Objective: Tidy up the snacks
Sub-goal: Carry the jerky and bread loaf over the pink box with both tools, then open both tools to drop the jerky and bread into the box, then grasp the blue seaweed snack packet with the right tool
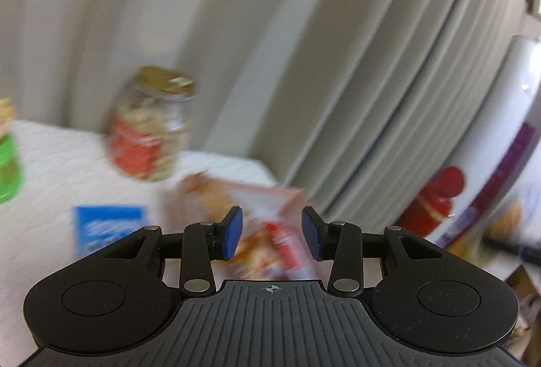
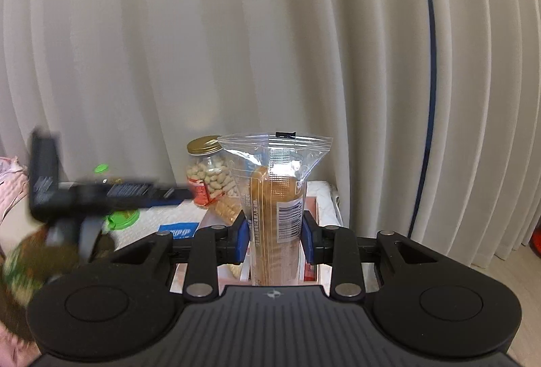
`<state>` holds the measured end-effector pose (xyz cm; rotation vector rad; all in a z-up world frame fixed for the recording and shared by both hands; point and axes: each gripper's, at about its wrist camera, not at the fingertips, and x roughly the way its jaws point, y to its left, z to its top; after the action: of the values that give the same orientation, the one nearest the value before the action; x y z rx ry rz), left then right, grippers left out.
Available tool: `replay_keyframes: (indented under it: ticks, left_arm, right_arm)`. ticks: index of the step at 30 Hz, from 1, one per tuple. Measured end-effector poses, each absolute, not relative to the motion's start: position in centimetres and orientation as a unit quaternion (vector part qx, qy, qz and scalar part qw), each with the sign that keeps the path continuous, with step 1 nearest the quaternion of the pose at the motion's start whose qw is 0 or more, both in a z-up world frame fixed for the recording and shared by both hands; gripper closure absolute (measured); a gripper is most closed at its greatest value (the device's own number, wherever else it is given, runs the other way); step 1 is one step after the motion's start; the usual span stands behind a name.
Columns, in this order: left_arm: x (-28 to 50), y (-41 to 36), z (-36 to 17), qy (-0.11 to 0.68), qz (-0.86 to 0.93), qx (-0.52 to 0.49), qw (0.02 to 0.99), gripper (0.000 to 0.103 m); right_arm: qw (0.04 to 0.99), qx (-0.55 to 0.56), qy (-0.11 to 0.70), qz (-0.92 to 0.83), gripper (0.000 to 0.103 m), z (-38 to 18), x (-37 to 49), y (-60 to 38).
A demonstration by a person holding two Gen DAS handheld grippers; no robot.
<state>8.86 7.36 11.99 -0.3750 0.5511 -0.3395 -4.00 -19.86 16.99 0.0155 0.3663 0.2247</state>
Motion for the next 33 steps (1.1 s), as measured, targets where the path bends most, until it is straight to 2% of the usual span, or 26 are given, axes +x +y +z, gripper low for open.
replay_keyframes:
  ticks: [4, 9, 12, 14, 16, 20, 26, 30, 33]
  left_arm:
    - [6.4, 10.1, 9.1, 0.315, -0.129, -0.2, 0.919, 0.059]
    - [5.1, 13.1, 5.7, 0.347, -0.123, -0.242, 0.898, 0.059]
    - [4.8, 14.1, 4.7, 0.351, -0.121, -0.259, 0.891, 0.059]
    - [4.2, 15.0, 4.4, 0.347, -0.118, -0.27, 0.89, 0.059]
    - [3.5, 16.0, 4.3, 0.342, -0.109, -0.273, 0.893, 0.059]
    - [3.3, 17.9, 3.7, 0.335, -0.078, -0.278, 0.897, 0.059]
    - [5.9, 18.5, 2.8, 0.335, -0.05, -0.284, 0.897, 0.059]
    - [8.9, 18.1, 3.4, 0.34, -0.036, -0.267, 0.901, 0.059]
    - [11.4, 17.7, 4.0, 0.343, -0.015, -0.24, 0.908, 0.059]
  right_arm:
    - [0.977, -0.008, 0.188, 0.104, 0.073, 19.2, -1.0, -19.2]
    - [0.953, -0.031, 0.282, 0.103, 0.073, 21.7, 6.1, -16.8]
    - [0.926, -0.028, 0.359, 0.111, 0.071, 20.5, 11.9, -14.6]
    - [0.906, -0.029, 0.407, 0.114, 0.062, 18.5, 15.8, -13.0]
    - [0.896, -0.018, 0.432, 0.102, 0.061, 16.5, 17.6, -12.4]
    - [0.894, -0.006, 0.433, 0.117, 0.055, 14.5, 17.0, -12.1]
    - [0.898, -0.052, 0.415, 0.133, 0.046, 13.0, 14.4, -10.1]
    - [0.898, -0.041, 0.411, 0.155, 0.043, 11.9, 11.9, -10.2]
    - [0.905, -0.043, 0.39, 0.165, 0.035, 11.0, 9.2, -10.7]
